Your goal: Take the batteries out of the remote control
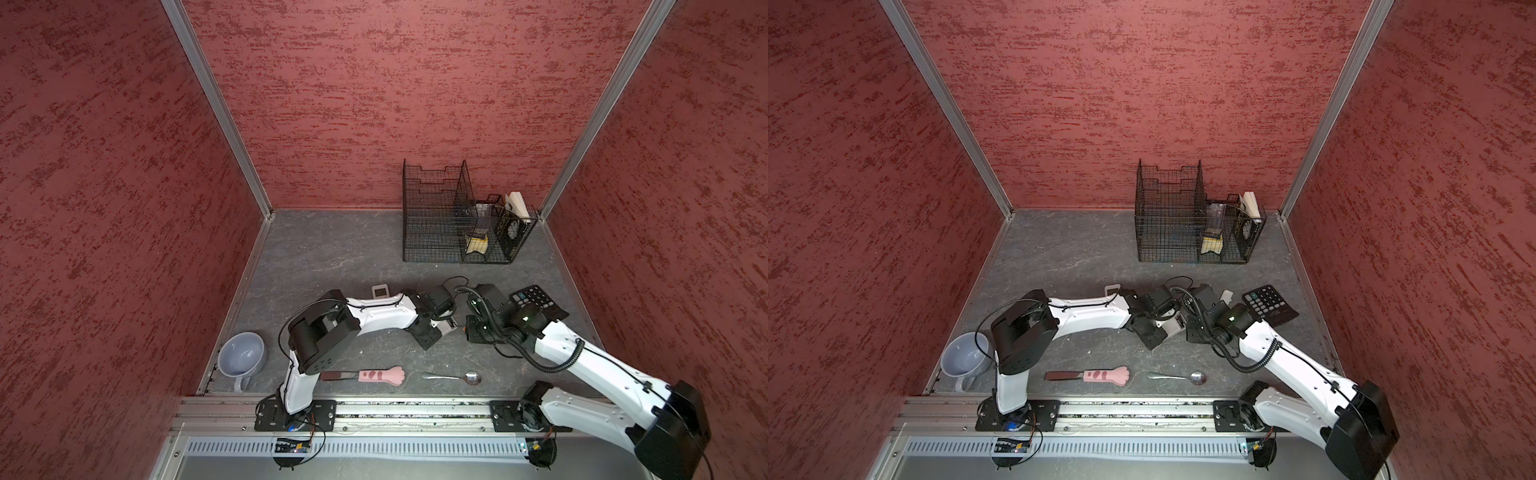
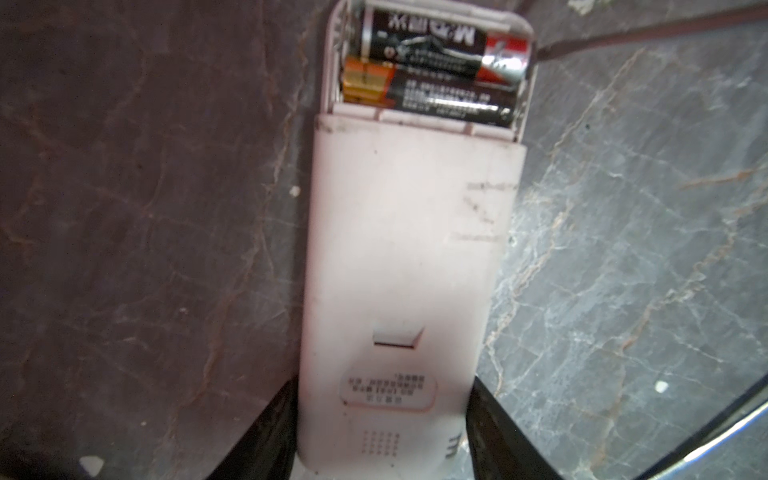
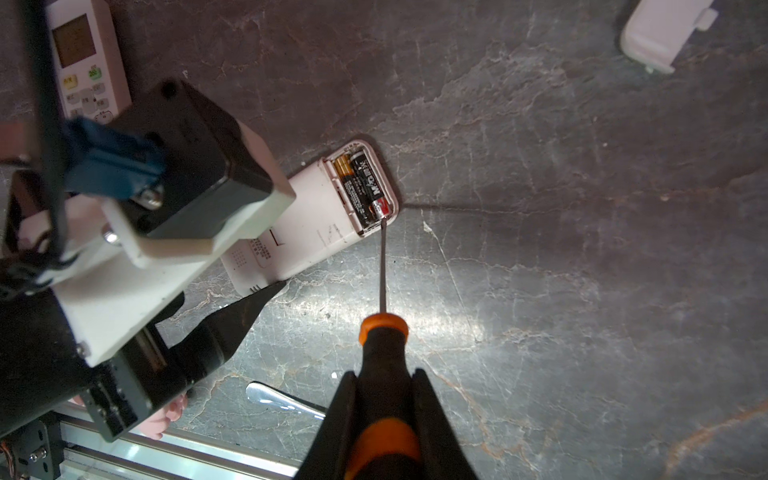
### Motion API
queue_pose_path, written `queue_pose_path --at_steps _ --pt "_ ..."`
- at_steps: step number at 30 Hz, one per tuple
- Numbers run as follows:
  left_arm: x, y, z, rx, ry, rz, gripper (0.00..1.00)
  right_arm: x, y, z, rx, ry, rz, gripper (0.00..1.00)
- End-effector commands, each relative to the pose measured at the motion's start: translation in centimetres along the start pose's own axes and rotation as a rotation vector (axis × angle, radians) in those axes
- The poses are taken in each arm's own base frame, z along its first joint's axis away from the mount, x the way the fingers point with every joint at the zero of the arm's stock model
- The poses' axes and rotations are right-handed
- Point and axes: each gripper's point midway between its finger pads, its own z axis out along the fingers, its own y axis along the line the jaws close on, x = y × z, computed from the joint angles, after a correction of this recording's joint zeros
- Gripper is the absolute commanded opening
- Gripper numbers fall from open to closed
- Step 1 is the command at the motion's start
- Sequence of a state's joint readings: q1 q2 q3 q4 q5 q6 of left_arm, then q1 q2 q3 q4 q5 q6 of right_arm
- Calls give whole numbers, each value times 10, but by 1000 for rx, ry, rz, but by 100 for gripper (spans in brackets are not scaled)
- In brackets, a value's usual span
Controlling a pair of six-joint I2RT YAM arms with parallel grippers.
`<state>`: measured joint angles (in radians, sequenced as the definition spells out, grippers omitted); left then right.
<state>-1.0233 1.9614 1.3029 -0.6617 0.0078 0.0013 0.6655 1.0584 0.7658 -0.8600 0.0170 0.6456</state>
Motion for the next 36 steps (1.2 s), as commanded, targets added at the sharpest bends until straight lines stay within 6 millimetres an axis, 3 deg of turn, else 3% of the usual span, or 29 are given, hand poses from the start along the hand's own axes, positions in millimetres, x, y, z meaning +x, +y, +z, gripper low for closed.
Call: queue_pose_path --at_steps 1,13,25,36 --pt "35 -4 34 13 124 11 61 5 -2 1 -6 11 9 0" --pt "35 -5 34 12 122 18 60 7 -3 10 -6 14 15 0" --pt "44 -5 41 8 149 62 51 -4 10 18 -55 -10 -30 0" --pt "51 -8 46 13 171 115 43 -17 21 12 -98 -67 -69 0"
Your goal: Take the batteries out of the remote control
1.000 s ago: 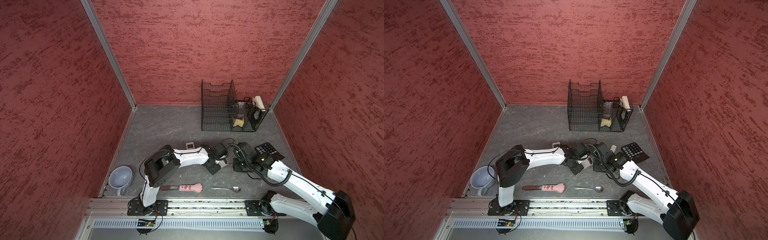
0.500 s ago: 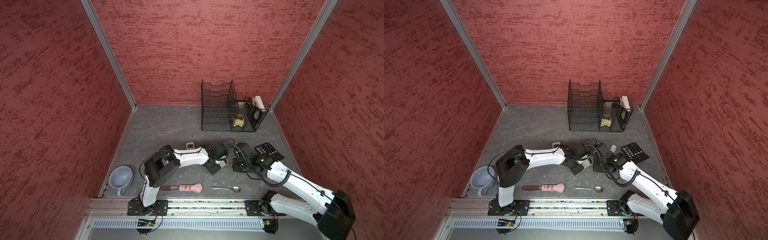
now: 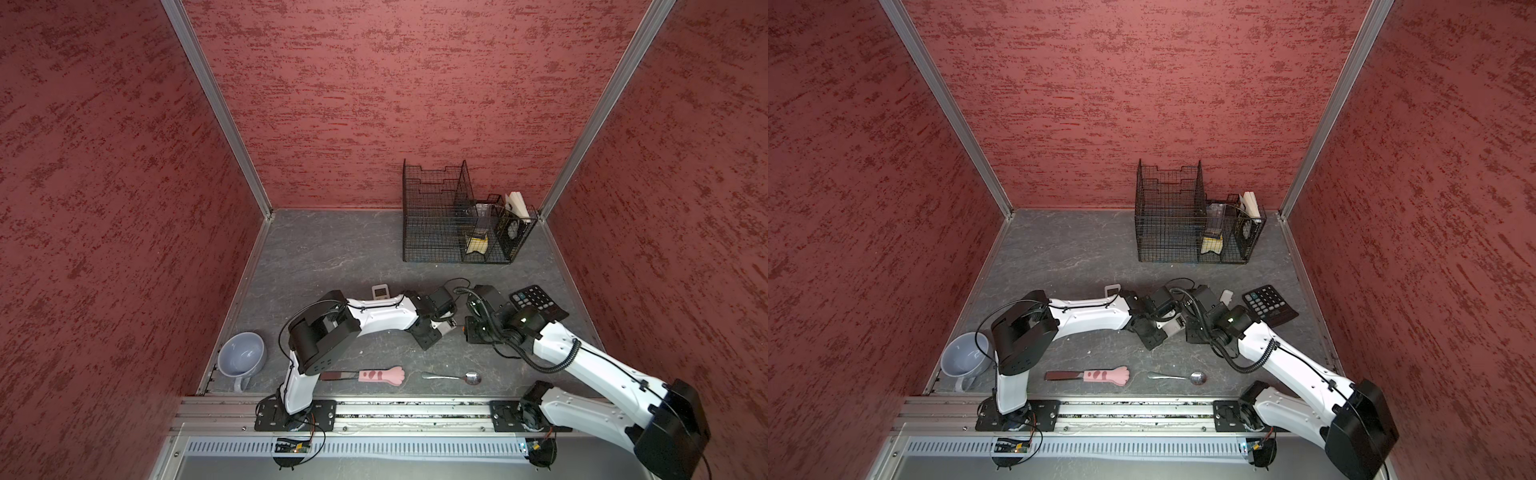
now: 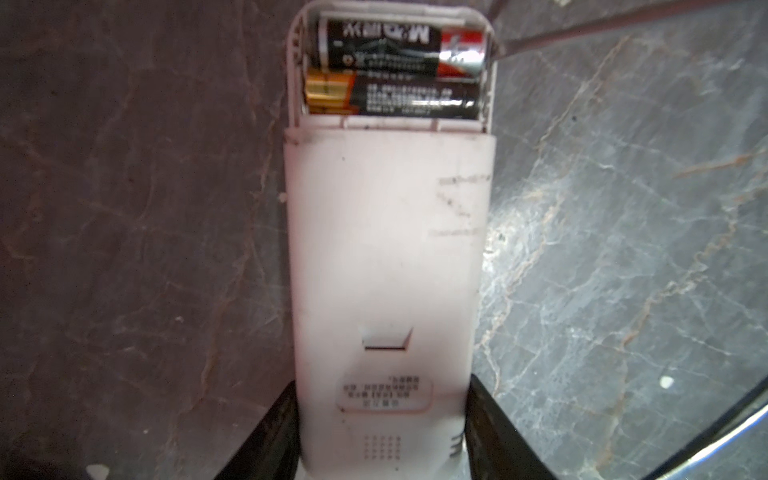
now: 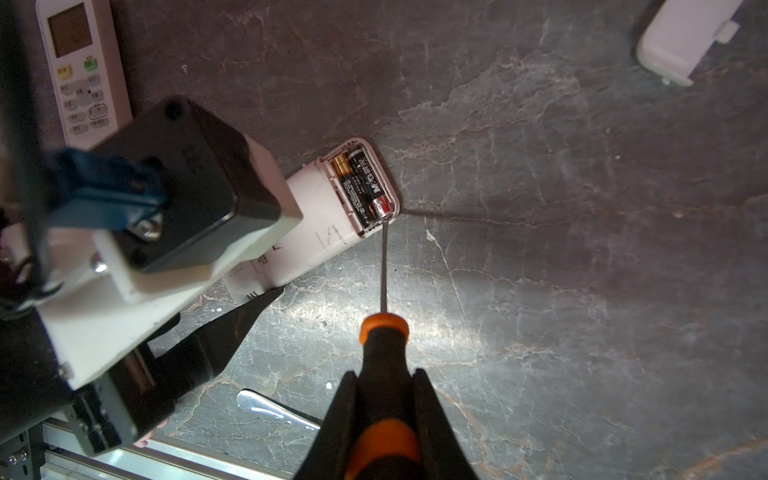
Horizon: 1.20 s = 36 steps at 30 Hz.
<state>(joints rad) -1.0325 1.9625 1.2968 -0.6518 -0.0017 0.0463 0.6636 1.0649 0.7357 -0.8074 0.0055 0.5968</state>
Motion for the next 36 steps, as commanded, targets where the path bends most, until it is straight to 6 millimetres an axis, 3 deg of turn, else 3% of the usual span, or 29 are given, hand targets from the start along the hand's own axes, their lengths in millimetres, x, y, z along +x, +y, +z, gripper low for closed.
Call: queue_pose_path --at_steps 1,24,36 --pt "51 -9 44 27 176 65 42 -20 20 4 -82 -67 -26 0" --pt "58 -18 51 50 193 94 41 -51 40 -13 -161 -218 -127 0" --pt "58 -20 52 58 195 90 40 -57 47 -19 -182 -252 -147 0"
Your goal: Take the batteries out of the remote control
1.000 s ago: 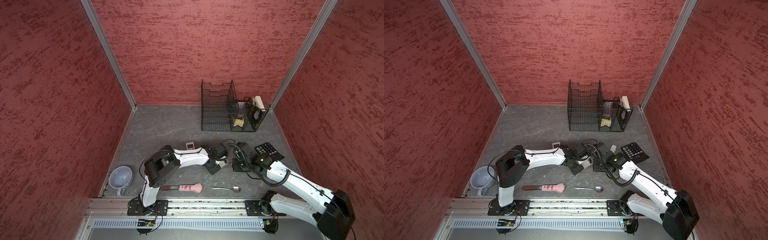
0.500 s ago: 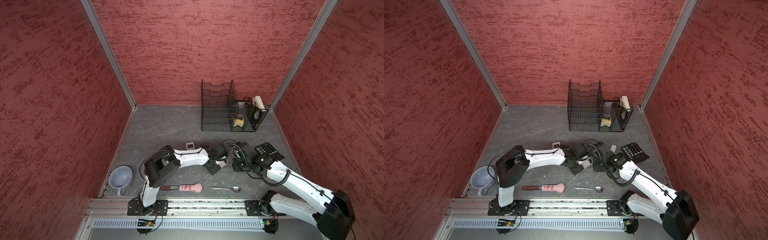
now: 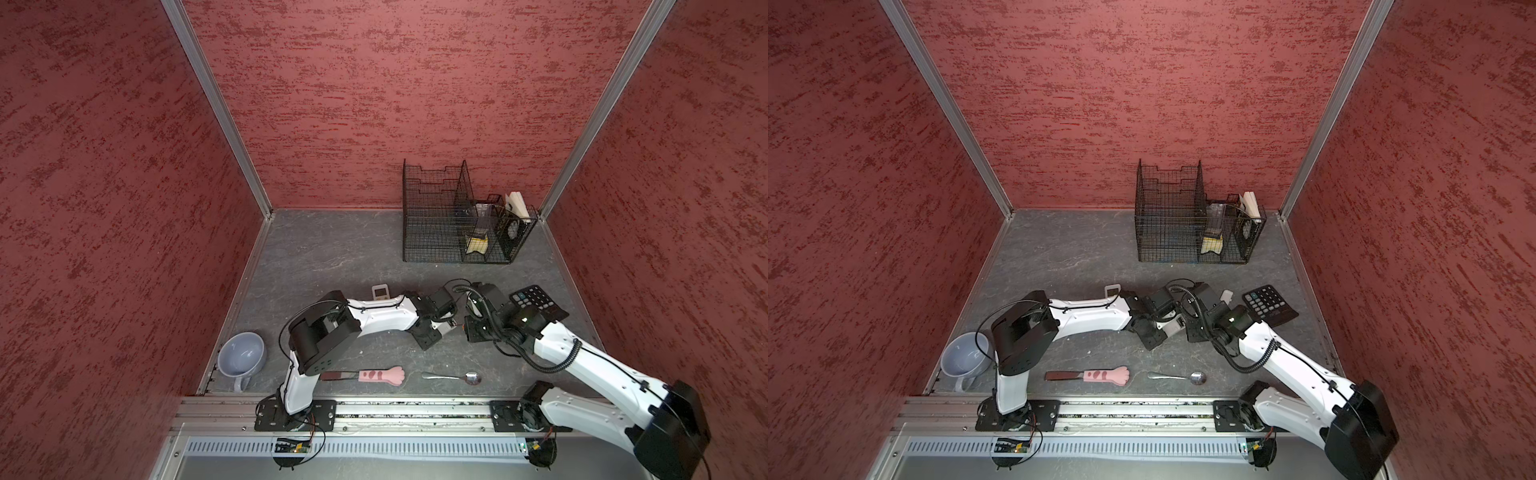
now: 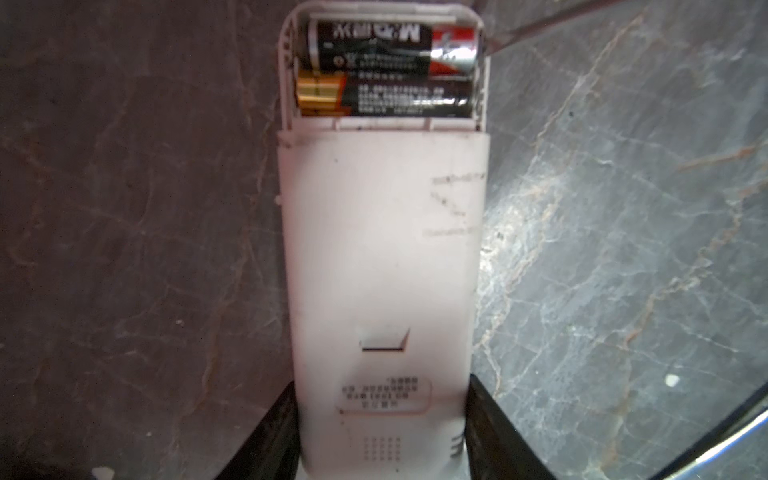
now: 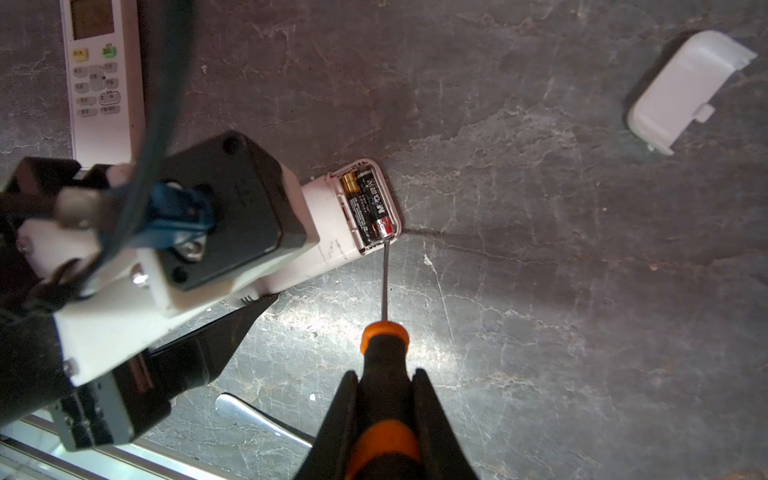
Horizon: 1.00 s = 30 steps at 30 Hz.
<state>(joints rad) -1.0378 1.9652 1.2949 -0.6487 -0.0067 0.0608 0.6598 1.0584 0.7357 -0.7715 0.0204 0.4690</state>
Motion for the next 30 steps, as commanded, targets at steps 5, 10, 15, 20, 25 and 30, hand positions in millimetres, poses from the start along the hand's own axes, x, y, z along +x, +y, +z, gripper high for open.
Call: queue_pose_path --at_steps 5,10,15,20,25,30 --pt "57 -20 52 65 193 68 40 -54 38 -18 -168 -239 -17 0" --pt "59 -21 52 64 197 69 40 -57 39 -20 -173 -256 -16 0" --pt "58 -22 53 67 196 71 40 -60 40 -25 -175 -276 -15 0" --pt "59 -23 54 69 199 72 40 -60 40 -27 -176 -284 -10 0" --pt "59 -25 55 74 201 77 40 -61 40 -29 -176 -292 -6 0" --pt "62 -27 56 74 209 81 39 -62 40 -33 -175 -297 -10 0"
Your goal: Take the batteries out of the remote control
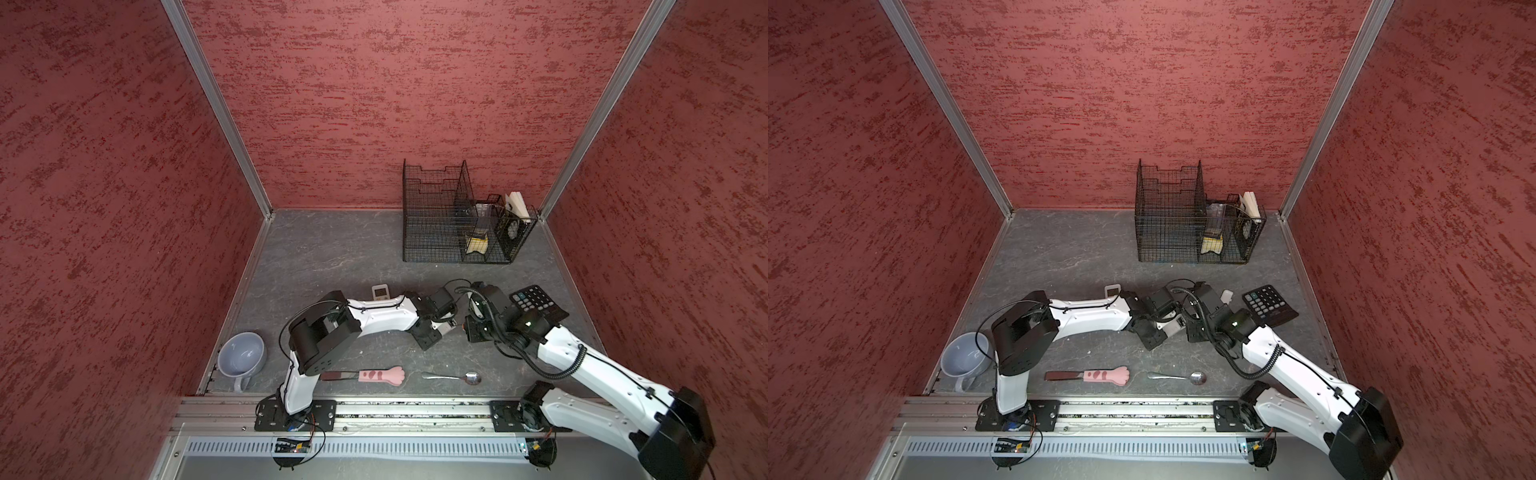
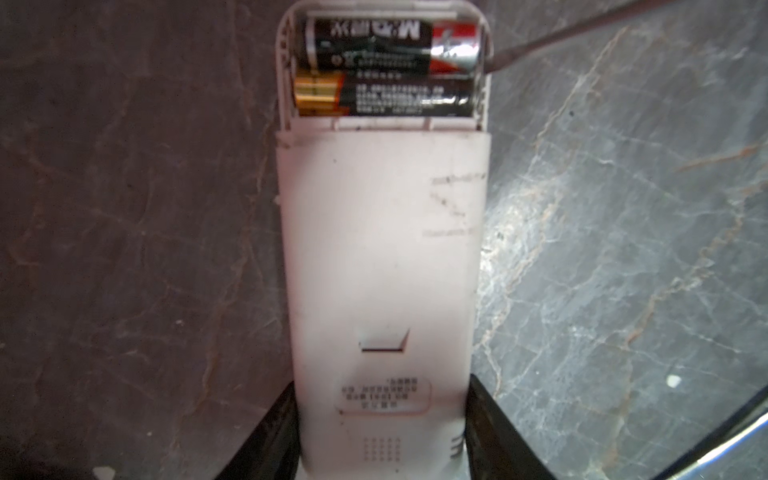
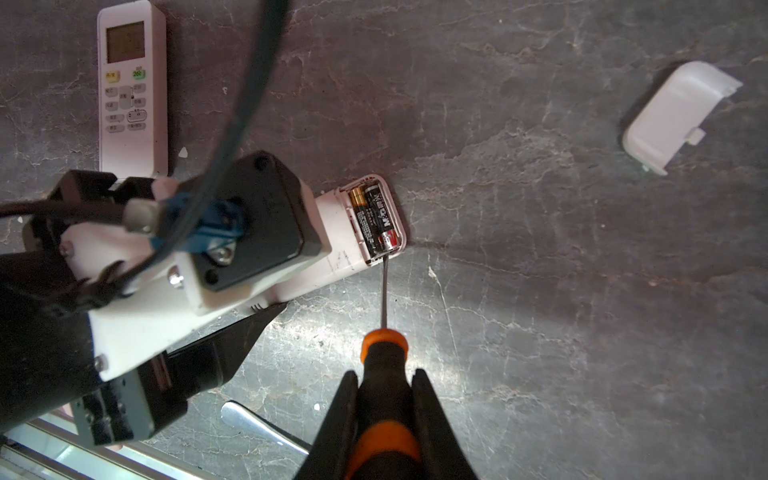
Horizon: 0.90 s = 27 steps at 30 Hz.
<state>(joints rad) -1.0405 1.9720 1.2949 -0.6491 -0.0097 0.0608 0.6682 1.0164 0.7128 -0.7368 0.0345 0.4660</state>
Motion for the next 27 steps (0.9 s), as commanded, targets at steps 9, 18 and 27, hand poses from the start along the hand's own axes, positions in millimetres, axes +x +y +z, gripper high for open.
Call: queue_pose_path --at_steps 9,18,27 --pt "61 -26 54 70 204 78 39 -54 31 -18 -117 -216 -12 0" --pt "62 -24 55 67 207 76 38 -47 26 -5 -88 -191 -18 0" --pt "63 -25 56 69 210 77 38 -49 23 -3 -75 -205 -18 0"
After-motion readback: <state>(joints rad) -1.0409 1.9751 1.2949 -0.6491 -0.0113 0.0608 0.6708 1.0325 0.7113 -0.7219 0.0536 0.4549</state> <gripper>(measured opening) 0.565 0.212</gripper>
